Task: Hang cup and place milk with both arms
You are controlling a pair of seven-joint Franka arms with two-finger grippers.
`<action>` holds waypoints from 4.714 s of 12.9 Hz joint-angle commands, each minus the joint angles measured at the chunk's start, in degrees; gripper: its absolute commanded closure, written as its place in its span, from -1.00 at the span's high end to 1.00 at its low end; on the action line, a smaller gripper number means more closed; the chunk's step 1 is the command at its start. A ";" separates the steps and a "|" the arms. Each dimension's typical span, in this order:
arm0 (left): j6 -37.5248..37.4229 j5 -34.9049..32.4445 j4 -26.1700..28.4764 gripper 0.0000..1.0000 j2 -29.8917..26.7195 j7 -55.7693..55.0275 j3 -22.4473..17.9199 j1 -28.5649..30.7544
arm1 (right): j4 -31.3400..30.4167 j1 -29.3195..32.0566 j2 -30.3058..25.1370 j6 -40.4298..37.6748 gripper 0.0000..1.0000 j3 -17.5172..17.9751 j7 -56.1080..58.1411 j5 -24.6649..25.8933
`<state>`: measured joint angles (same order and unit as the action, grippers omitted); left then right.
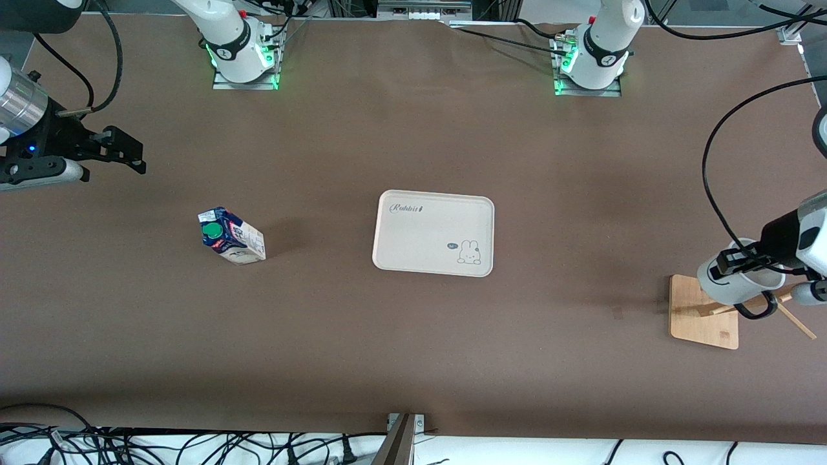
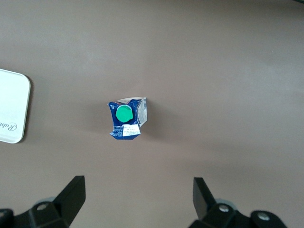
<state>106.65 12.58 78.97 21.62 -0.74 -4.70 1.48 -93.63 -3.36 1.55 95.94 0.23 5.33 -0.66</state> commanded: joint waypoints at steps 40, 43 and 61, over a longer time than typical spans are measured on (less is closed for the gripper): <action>-28.32 -7.75 -7.23 1.00 -7.47 13.13 -6.89 -6.13 | 1.26 0.46 0.47 -0.40 1.00 0.56 -0.14 0.04; -28.16 -9.05 -7.60 1.00 -7.20 13.13 -6.37 -6.57 | 1.26 0.46 0.47 -0.40 1.00 0.56 -0.14 0.04; -19.37 -11.52 14.02 1.00 -23.11 12.87 2.60 0.73 | 1.26 0.46 0.47 -0.40 1.00 0.56 -0.14 0.04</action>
<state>85.80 2.51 89.47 1.64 12.40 -1.97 3.48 -93.61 -3.36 1.60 95.99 0.26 5.33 -0.66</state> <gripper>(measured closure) 0.000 0.000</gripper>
